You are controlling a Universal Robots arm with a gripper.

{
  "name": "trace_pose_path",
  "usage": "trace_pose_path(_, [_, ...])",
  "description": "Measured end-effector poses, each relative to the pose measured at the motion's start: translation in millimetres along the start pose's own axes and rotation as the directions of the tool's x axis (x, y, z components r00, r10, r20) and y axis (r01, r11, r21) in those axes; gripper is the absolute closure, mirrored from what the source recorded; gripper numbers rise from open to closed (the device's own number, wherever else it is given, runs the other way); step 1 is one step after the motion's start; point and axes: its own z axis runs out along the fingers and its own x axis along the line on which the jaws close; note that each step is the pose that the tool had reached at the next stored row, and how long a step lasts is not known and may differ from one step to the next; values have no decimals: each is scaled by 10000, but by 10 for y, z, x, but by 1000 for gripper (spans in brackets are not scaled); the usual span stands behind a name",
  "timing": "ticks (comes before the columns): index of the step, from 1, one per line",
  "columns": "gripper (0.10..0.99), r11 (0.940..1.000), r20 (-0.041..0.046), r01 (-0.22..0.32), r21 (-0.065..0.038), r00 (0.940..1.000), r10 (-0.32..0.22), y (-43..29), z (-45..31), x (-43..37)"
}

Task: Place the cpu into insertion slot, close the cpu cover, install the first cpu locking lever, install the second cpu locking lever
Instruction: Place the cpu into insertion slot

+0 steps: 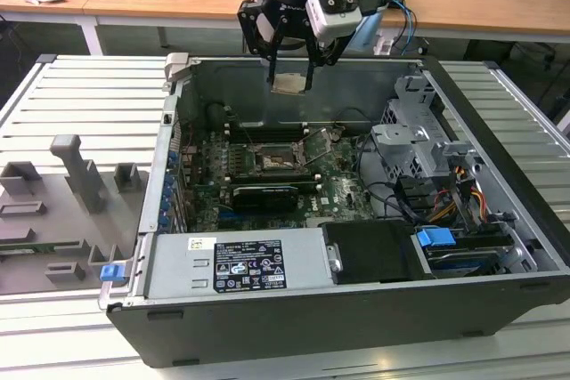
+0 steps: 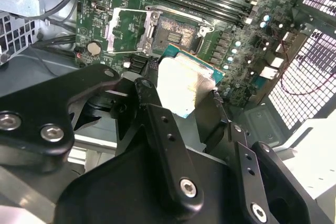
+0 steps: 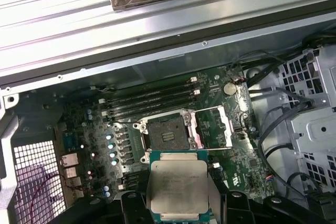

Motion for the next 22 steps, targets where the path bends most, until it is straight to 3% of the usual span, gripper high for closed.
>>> trace_pose_path(14, [561,9984,50,-560,-11,9984,560,0,4,0])
trace_pose_path(22, [561,9905,121,-1372,-35,9905,1372,-4,22,6])
